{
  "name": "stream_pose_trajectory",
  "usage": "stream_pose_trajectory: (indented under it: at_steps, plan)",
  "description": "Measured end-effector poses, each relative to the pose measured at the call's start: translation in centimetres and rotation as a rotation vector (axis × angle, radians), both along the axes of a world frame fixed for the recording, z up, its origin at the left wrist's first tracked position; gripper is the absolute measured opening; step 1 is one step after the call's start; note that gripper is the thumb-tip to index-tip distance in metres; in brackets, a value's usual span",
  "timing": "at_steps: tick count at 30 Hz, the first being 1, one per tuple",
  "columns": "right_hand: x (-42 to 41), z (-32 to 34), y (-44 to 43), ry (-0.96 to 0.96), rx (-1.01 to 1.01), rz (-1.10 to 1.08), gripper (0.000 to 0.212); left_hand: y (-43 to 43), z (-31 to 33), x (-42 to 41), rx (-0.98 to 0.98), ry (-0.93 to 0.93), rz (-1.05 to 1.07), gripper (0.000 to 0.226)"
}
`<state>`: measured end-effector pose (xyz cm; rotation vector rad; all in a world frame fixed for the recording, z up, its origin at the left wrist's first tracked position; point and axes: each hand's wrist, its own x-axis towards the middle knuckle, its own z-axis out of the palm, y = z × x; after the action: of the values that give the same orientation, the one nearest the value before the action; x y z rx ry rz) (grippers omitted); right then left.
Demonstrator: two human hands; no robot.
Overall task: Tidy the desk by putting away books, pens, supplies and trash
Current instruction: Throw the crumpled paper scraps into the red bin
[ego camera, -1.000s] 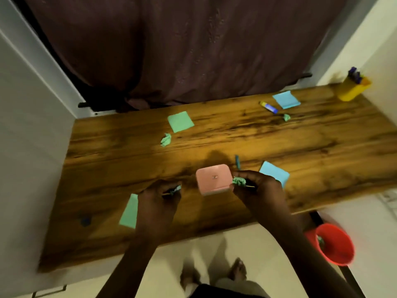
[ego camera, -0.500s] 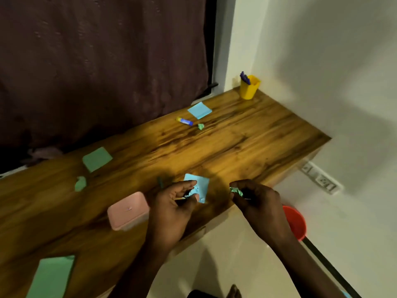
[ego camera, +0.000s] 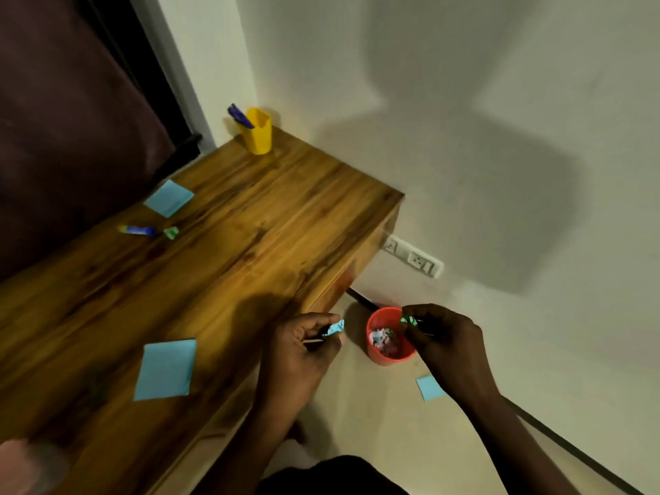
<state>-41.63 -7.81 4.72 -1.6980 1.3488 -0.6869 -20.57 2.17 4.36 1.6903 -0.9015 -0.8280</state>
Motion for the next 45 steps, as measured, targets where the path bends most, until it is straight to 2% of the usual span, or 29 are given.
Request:
stream_pose_trajectory:
  at_steps: [6, 14, 21, 26, 33, 39, 42, 45]
  plan:
    - [-2.8, -4.4, -5.6, 0.104, 0.025, -0.121, 0.019, -7.2, -2.2, -1.5, 0.06, -0.096, -0.135, 0.025]
    - [-2.5, -9.8, -13.3, 0.287, 0.078, -0.19, 0.024, -16.6, -5.9, -1.8, 0.106, -0.097, -0.287, 0.026]
    - [-3.4, -11.5, -17.6, 0.333, 0.166, -0.209, 0.036, -22.2, -8.7, -2.5, 0.159, -0.171, -0.327, 0.034]
    - [-5.7, -10.9, -19.8, 0.287, 0.204, -0.2, 0.032, -25.4, -11.1, -4.3, 0.227, -0.259, -0.322, 0.028]
    - [-8.4, -9.3, -22.0, 0.221, 0.233, -0.052, 0.023, -28.3, -12.2, -8.0, 0.313, -0.299, -0.316, 0.045]
    - [-9.0, -8.2, -23.6, 0.202, 0.229, 0.057, 0.02, -27.5, -11.7, -8.7, 0.362, -0.336, -0.159, 0.04]
    - [-7.9, -7.1, -23.9, 0.181, 0.17, 0.156, 0.018, -25.9, -10.5, -8.2, 0.37, -0.31, -0.074, 0.043]
    - [-5.6, -5.8, -23.7, 0.131, 0.102, 0.256, 0.019, -23.7, -8.7, -7.4, 0.32, -0.276, 0.011, 0.036]
